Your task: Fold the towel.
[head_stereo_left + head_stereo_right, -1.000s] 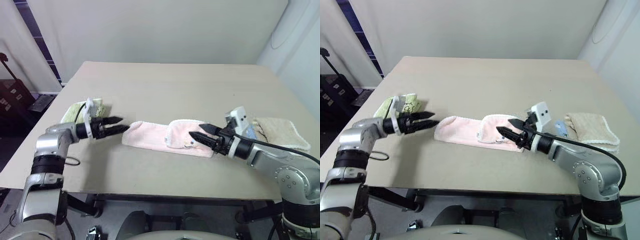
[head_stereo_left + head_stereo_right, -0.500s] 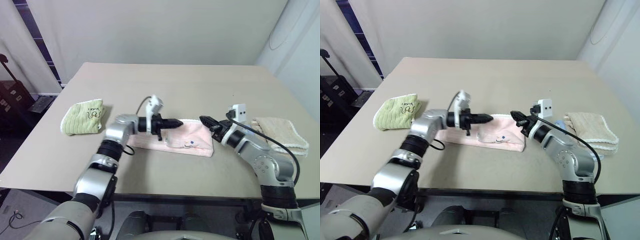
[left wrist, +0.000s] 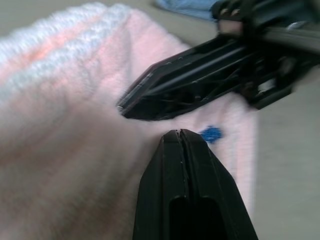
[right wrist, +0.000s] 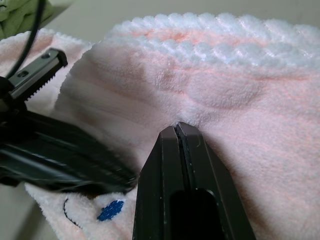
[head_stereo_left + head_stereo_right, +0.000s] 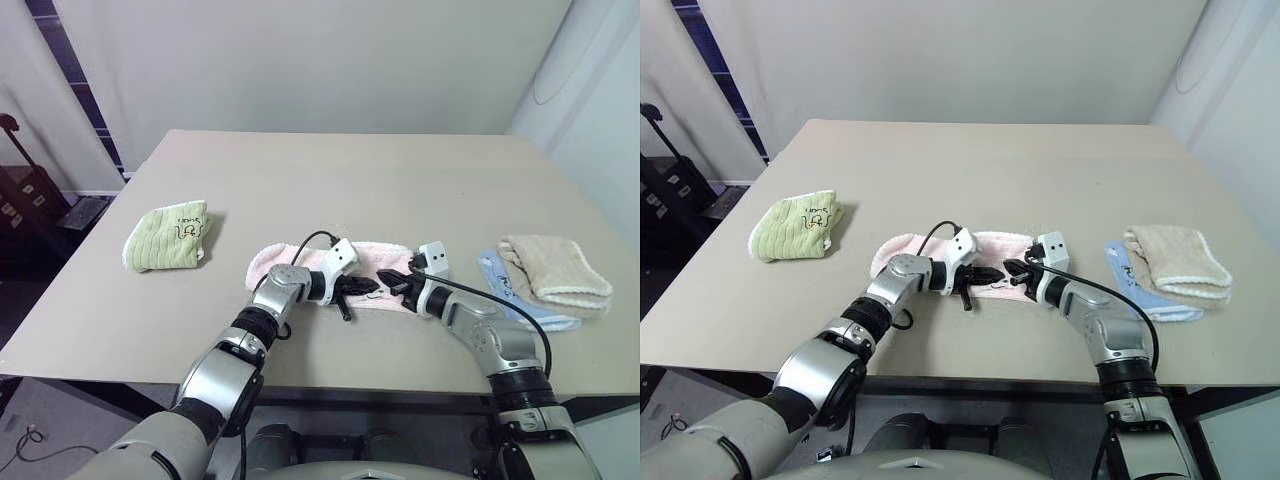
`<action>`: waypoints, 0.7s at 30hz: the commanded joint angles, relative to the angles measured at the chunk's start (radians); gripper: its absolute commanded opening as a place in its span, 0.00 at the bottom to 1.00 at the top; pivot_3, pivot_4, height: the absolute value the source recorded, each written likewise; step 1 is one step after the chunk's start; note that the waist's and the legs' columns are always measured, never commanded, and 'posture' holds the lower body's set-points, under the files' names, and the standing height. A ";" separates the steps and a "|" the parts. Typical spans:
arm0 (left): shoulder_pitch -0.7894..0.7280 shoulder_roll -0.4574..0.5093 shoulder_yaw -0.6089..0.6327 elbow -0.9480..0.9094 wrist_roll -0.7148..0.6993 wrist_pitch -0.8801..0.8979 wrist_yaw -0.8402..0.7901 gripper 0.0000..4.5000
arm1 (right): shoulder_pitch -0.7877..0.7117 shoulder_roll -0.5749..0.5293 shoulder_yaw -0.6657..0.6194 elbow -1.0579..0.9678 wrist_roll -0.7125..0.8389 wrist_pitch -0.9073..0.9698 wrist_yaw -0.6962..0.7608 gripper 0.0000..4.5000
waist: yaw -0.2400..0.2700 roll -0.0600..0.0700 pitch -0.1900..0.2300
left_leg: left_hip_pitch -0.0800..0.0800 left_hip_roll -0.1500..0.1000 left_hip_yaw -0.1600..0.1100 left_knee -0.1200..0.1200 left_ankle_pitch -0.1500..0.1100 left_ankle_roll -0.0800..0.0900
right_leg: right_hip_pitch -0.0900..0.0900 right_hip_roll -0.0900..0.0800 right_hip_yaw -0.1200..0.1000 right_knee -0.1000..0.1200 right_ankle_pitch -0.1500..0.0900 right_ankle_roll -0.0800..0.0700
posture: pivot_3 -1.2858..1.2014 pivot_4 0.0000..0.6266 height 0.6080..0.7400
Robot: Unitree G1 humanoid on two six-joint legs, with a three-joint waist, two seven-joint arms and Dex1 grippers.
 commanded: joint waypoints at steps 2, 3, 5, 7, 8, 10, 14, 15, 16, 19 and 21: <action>0.020 0.066 0.079 -0.241 -0.122 0.200 -0.052 0.10 | -0.001 -0.006 -0.055 -0.100 0.065 0.049 0.034 0.00 | -0.003 0.000 0.000 | -0.002 0.000 0.000 0.000 0.000 0.000 | -0.002 0.000 0.000 0.000 0.001 0.002 | 0.52 0.00 1.00; 0.032 0.088 0.090 -0.296 -0.138 0.246 -0.045 0.15 | 0.003 -0.008 -0.064 -0.126 0.080 0.062 0.040 0.00 | -0.004 0.000 0.000 | -0.002 0.000 0.000 0.000 0.000 0.000 | -0.003 0.000 0.000 0.000 0.002 0.003 | 0.52 0.00 1.00; 0.063 0.146 0.121 -0.417 -0.189 0.357 -0.043 0.29 | 0.007 -0.007 -0.082 -0.174 0.107 0.087 0.036 0.00 | -0.009 0.001 0.000 | -0.004 0.000 0.000 -0.001 0.000 0.000 | -0.005 0.000 0.000 0.000 0.002 0.003 | 0.52 0.00 1.00; 0.094 0.200 0.147 -0.519 -0.235 0.459 -0.037 0.45 | 0.008 -0.001 -0.097 -0.209 0.128 0.109 0.025 0.00 | -0.020 0.001 0.000 | -0.006 0.000 0.000 -0.002 0.000 0.000 | -0.007 0.000 0.000 0.001 0.002 0.003 | 0.52 0.00 1.00; 0.112 0.239 0.158 -0.568 -0.250 0.516 -0.028 0.54 | 0.010 0.000 -0.102 -0.227 0.137 0.119 0.021 0.04 | -0.021 0.001 0.000 | -0.006 0.000 0.000 -0.002 0.000 0.000 | -0.007 0.000 0.000 0.001 0.002 0.003 | 0.52 0.00 1.00; 0.154 0.334 0.205 -0.663 -0.295 0.655 -0.006 0.70 | 0.011 0.003 -0.111 -0.265 0.159 0.143 0.016 0.13 | -0.024 0.001 0.000 | -0.006 0.000 0.000 -0.002 0.000 0.000 | -0.007 0.000 0.000 0.001 0.002 0.003 | 0.52 0.00 1.00; 0.243 0.469 0.320 -0.763 -0.411 0.860 0.029 1.00 | 0.024 -0.005 -0.090 -0.311 0.168 0.151 0.043 0.44 | -0.026 0.001 0.001 | -0.006 0.000 0.000 -0.003 0.000 0.000 | -0.008 0.000 0.000 0.001 0.002 0.003 | 0.52 0.00 1.00; 0.264 0.494 0.345 -0.763 -0.423 0.892 0.047 1.00 | 0.026 -0.007 -0.085 -0.313 0.166 0.152 0.048 0.50 | -0.023 0.001 0.001 | -0.006 0.000 0.000 -0.003 0.000 0.000 | -0.008 0.000 0.000 0.001 0.001 0.001 | 0.52 0.00 1.00; 0.281 0.515 0.365 -0.766 -0.435 0.919 0.060 1.00 | 0.024 -0.005 -0.082 -0.311 0.163 0.152 0.047 0.61 | -0.020 0.002 0.001 | -0.005 0.000 0.000 -0.003 0.000 -0.001 | -0.007 0.000 0.000 0.001 0.000 0.000 | 0.52 0.00 1.00; 0.317 0.574 0.410 -0.776 -0.488 1.018 0.069 1.00 | 0.007 0.005 -0.080 -0.293 0.154 0.154 0.031 0.85 | -0.016 0.001 0.001 | -0.005 -0.001 0.000 -0.002 -0.002 -0.003 | -0.007 -0.001 0.000 -0.001 0.000 -0.001 | 0.52 0.00 1.00; 0.318 0.606 0.425 -0.755 -0.516 1.107 0.084 1.00 | -0.011 0.015 -0.087 -0.276 0.162 0.164 0.020 0.99 | -0.019 0.002 0.001 | -0.005 -0.001 0.000 -0.002 -0.002 -0.004 | -0.008 -0.002 0.000 -0.002 0.000 -0.001 | 0.52 0.00 1.00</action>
